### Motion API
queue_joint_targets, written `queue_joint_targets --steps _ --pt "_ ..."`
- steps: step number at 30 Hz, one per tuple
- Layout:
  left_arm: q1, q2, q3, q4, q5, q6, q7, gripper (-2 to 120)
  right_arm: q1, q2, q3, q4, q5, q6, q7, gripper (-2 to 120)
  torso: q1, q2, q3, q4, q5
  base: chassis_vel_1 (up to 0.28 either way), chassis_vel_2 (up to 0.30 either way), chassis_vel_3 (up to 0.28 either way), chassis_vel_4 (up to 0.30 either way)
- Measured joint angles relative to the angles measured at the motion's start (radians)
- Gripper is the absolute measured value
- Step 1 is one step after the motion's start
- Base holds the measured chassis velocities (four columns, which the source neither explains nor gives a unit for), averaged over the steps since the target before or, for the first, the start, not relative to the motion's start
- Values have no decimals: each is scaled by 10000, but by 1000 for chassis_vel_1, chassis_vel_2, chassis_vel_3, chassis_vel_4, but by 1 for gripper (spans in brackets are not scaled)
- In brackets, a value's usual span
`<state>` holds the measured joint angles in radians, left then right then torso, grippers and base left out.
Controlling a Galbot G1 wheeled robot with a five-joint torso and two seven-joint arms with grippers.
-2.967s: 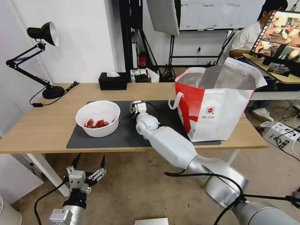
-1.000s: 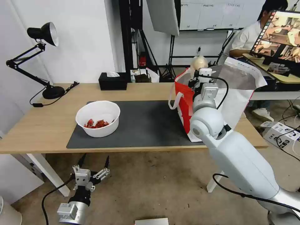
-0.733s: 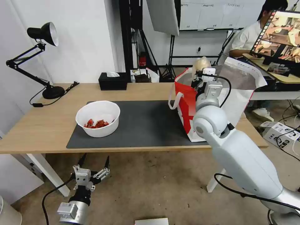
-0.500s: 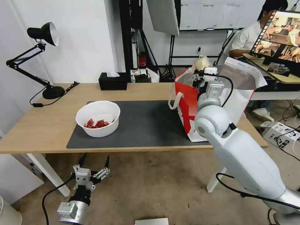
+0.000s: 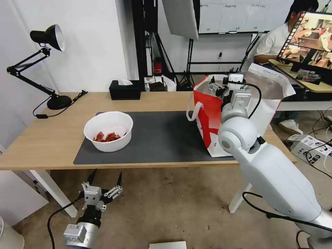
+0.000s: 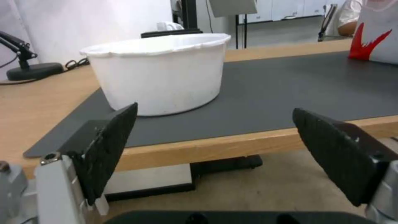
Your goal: Pick up the trash from the table and place it into the takeout bag.
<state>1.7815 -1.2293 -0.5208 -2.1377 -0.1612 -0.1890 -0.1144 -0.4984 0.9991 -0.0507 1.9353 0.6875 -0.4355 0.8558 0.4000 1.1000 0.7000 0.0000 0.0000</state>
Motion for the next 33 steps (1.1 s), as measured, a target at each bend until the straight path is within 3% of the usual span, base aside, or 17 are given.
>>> queue_joint_targets --steps 5,13,20,26,33 --pt "-29 -11 -19 -5 -5 3 -4 100 -122 17 -1 68 -9 29 -27 100 0 0 0 0 0 0 0 0 0" --pt "-125 34 -122 -112 -214 35 -12 100 -288 -105 225 489 -13 921 -753 100 1 1 0 0 -1 0 0 0 0" --pt "-195 21 -87 -70 -222 37 -14 100 -1232 -482 447 1231 -73 1870 -2841 100 0 1 0 1 0 0 0 0 0" --pt "-218 53 -97 -69 -272 37 -20 100 -3323 -1353 1222 2219 71 2651 -5102 100 0 1 -1 -1 1 0 0 0 0" --pt "-386 -26 33 31 -275 8 -19 100 -5340 -1934 1811 2980 85 3350 -6208 100 0 1 -1 -1 2 0 0 0 0"
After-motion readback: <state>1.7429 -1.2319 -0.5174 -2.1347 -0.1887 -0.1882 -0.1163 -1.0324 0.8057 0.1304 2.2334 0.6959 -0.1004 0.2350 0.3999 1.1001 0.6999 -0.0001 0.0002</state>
